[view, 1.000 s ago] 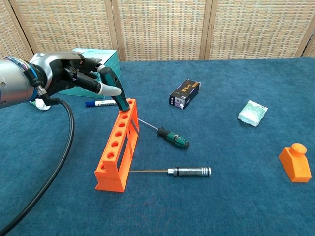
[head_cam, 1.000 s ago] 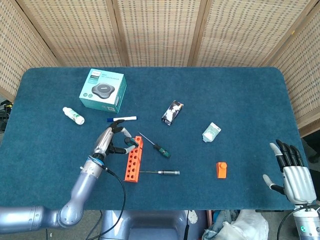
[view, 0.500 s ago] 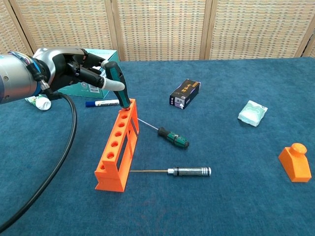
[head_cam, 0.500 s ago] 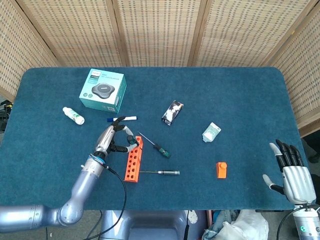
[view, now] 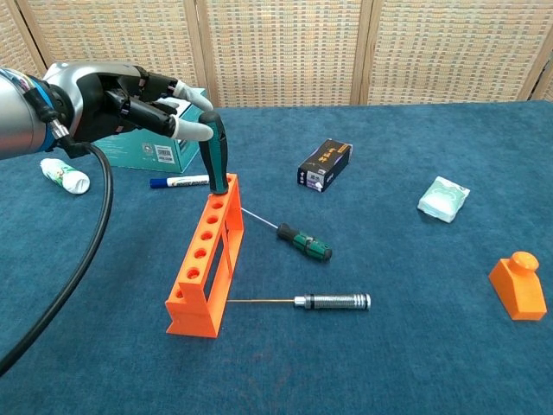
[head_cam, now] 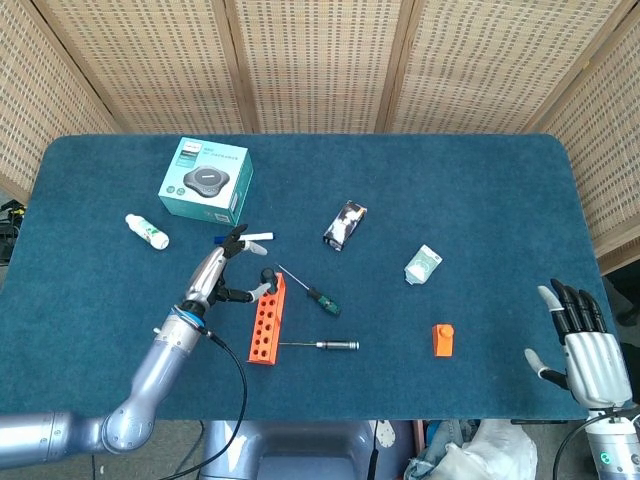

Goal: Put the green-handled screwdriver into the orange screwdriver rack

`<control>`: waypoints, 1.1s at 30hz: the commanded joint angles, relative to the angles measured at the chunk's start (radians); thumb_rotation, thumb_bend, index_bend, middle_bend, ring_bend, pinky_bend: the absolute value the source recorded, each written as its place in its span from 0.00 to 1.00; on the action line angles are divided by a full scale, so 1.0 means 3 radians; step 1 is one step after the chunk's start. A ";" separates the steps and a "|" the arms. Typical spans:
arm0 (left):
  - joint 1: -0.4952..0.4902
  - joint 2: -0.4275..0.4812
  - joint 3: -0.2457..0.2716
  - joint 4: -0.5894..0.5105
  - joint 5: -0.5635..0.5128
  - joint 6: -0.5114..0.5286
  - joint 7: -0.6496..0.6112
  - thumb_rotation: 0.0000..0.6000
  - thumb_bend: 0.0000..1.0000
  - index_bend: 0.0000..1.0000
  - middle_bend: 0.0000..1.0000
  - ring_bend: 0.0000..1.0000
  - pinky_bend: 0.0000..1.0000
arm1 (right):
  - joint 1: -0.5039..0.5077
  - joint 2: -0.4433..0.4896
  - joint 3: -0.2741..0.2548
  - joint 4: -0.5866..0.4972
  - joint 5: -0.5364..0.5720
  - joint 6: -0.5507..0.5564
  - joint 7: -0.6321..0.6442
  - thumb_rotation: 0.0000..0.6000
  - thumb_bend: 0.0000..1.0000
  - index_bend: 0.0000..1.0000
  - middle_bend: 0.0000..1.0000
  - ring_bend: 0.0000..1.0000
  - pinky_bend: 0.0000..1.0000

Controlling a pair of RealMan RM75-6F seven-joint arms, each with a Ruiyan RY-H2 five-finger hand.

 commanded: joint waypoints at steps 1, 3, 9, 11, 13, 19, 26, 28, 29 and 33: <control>0.0040 0.0056 -0.0057 -0.0073 0.0065 -0.0010 -0.0116 1.00 0.27 0.33 0.00 0.00 0.00 | -0.0003 0.0001 0.0004 0.0003 0.0011 -0.0001 0.0011 1.00 0.23 0.00 0.00 0.00 0.00; 0.0096 0.0123 -0.0102 -0.0143 0.0170 0.0016 -0.0213 1.00 0.27 0.33 0.00 0.00 0.00 | -0.0001 0.0002 0.0005 0.0008 0.0017 -0.0007 0.0016 1.00 0.23 0.00 0.00 0.00 0.00; 0.0275 0.0404 -0.0171 -0.0354 0.0428 0.0094 -0.0391 1.00 0.27 0.32 0.00 0.00 0.00 | 0.0000 0.0002 0.0004 0.0005 0.0015 -0.0008 0.0011 1.00 0.23 0.00 0.00 0.00 0.00; 0.0345 0.0515 -0.0174 -0.0420 0.0515 0.0105 -0.0444 1.00 0.27 0.32 0.00 0.00 0.00 | -0.0002 0.0004 0.0006 0.0004 0.0014 -0.0001 0.0013 1.00 0.23 0.00 0.00 0.00 0.00; 0.0463 0.0674 -0.0146 -0.0492 0.0653 0.0139 -0.0497 1.00 0.27 0.32 0.01 0.00 0.00 | -0.0005 0.0006 0.0004 0.0003 0.0011 0.0002 0.0011 1.00 0.23 0.00 0.00 0.00 0.00; 0.0913 0.1119 0.0269 -0.0559 0.1437 0.0255 -0.0508 1.00 0.27 0.31 0.00 0.00 0.00 | 0.0002 -0.0004 -0.0002 -0.0001 0.0000 -0.0009 -0.0036 1.00 0.23 0.00 0.00 0.00 0.00; 0.1317 0.1029 0.0783 -0.0223 0.2293 0.0823 -0.0174 1.00 0.27 0.30 0.00 0.00 0.00 | 0.0003 -0.0022 -0.0014 -0.0020 -0.0029 -0.0003 -0.0127 1.00 0.23 0.00 0.00 0.00 0.00; 0.1451 0.0936 0.0945 -0.0066 0.2524 0.1035 -0.0018 1.00 0.27 0.29 0.00 0.00 0.00 | 0.0003 -0.0031 -0.0020 -0.0027 -0.0039 -0.0004 -0.0165 1.00 0.23 0.00 0.00 0.00 0.00; 0.1524 0.0892 0.1020 0.0021 0.2621 0.1142 0.0066 1.00 0.27 0.29 0.00 0.00 0.00 | 0.0005 -0.0035 -0.0024 -0.0031 -0.0042 -0.0008 -0.0189 1.00 0.23 0.00 0.00 0.00 0.00; 0.1650 0.0817 0.1128 0.0184 0.2740 0.1324 0.0243 1.00 0.27 0.26 0.00 0.00 0.00 | 0.0007 -0.0046 -0.0031 -0.0039 -0.0053 -0.0014 -0.0229 1.00 0.23 0.00 0.00 0.00 0.00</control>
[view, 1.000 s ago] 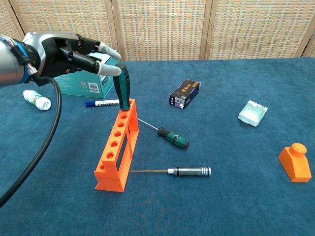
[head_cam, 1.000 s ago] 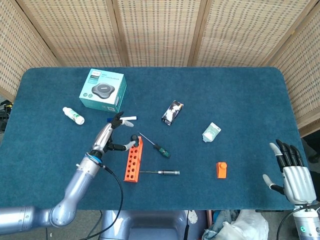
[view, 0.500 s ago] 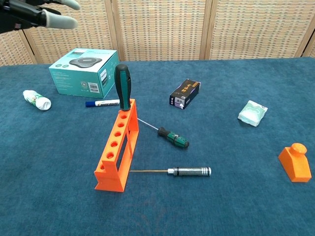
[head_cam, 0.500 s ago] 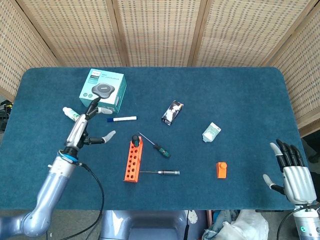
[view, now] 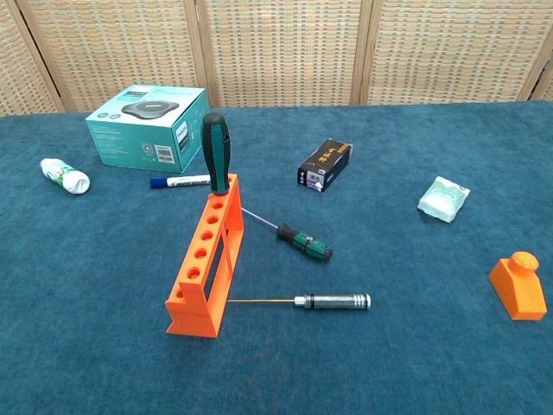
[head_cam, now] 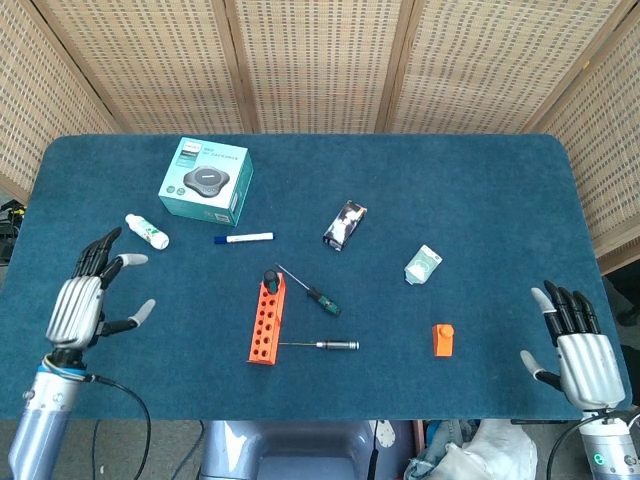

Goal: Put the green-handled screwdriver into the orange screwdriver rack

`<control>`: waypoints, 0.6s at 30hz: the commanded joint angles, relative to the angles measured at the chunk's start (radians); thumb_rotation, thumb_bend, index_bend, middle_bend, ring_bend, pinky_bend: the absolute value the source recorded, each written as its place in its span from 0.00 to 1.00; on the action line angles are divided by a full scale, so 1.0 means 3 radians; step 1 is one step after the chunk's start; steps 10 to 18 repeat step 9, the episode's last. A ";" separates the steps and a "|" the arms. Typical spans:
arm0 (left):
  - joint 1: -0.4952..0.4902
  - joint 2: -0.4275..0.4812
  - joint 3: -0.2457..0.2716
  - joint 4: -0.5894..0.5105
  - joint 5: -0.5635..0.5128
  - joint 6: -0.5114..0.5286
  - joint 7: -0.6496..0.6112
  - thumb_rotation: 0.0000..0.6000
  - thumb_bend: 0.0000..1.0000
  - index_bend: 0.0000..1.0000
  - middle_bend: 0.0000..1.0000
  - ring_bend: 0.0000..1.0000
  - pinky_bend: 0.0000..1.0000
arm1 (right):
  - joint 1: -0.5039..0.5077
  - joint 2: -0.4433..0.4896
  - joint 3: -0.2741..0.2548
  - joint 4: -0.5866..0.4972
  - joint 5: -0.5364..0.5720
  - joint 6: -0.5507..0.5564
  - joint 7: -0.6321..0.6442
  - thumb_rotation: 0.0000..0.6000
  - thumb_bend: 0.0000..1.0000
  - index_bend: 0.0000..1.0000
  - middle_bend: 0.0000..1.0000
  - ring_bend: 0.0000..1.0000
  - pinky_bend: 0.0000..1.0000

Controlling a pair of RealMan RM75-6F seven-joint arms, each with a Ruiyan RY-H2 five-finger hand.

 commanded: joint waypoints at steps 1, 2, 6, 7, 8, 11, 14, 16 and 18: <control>0.0204 -0.0090 0.0202 0.0271 0.0147 0.0229 0.0348 1.00 0.27 0.25 0.00 0.00 0.00 | 0.0005 -0.0012 -0.0011 -0.0004 -0.0018 -0.0008 -0.0041 1.00 0.23 0.00 0.00 0.00 0.00; 0.0253 -0.0105 0.0248 0.0336 0.0185 0.0294 0.0475 1.00 0.27 0.25 0.00 0.00 0.00 | 0.0006 -0.0019 -0.0013 -0.0006 -0.0024 -0.0010 -0.0064 1.00 0.23 0.00 0.00 0.00 0.00; 0.0381 -0.0202 0.0307 0.0518 0.0258 0.0455 0.0632 1.00 0.27 0.24 0.00 0.00 0.00 | 0.0011 -0.0033 -0.0013 -0.0022 -0.0029 -0.0014 -0.0105 1.00 0.23 0.00 0.00 0.00 0.00; 0.0399 -0.0216 0.0311 0.0545 0.0262 0.0472 0.0628 1.00 0.27 0.24 0.00 0.00 0.00 | 0.0012 -0.0034 -0.0012 -0.0024 -0.0028 -0.0015 -0.0109 1.00 0.23 0.00 0.00 0.00 0.00; 0.0422 -0.0234 0.0316 0.0583 0.0265 0.0490 0.0624 1.00 0.27 0.24 0.00 0.00 0.00 | 0.0015 -0.0036 -0.0010 -0.0026 -0.0027 -0.0017 -0.0114 1.00 0.23 0.00 0.00 0.00 0.00; 0.0432 -0.0239 0.0319 0.0607 0.0270 0.0495 0.0625 1.00 0.27 0.24 0.00 0.00 0.00 | 0.0017 -0.0038 -0.0008 -0.0027 -0.0026 -0.0019 -0.0117 1.00 0.23 0.00 0.00 0.00 0.00; 0.0432 -0.0239 0.0319 0.0607 0.0270 0.0495 0.0625 1.00 0.27 0.24 0.00 0.00 0.00 | 0.0017 -0.0038 -0.0008 -0.0027 -0.0026 -0.0019 -0.0117 1.00 0.23 0.00 0.00 0.00 0.00; 0.0432 -0.0239 0.0319 0.0607 0.0270 0.0495 0.0625 1.00 0.27 0.24 0.00 0.00 0.00 | 0.0017 -0.0038 -0.0008 -0.0027 -0.0026 -0.0019 -0.0117 1.00 0.23 0.00 0.00 0.00 0.00; 0.0432 -0.0239 0.0319 0.0607 0.0270 0.0495 0.0625 1.00 0.27 0.24 0.00 0.00 0.00 | 0.0017 -0.0038 -0.0008 -0.0027 -0.0026 -0.0019 -0.0117 1.00 0.23 0.00 0.00 0.00 0.00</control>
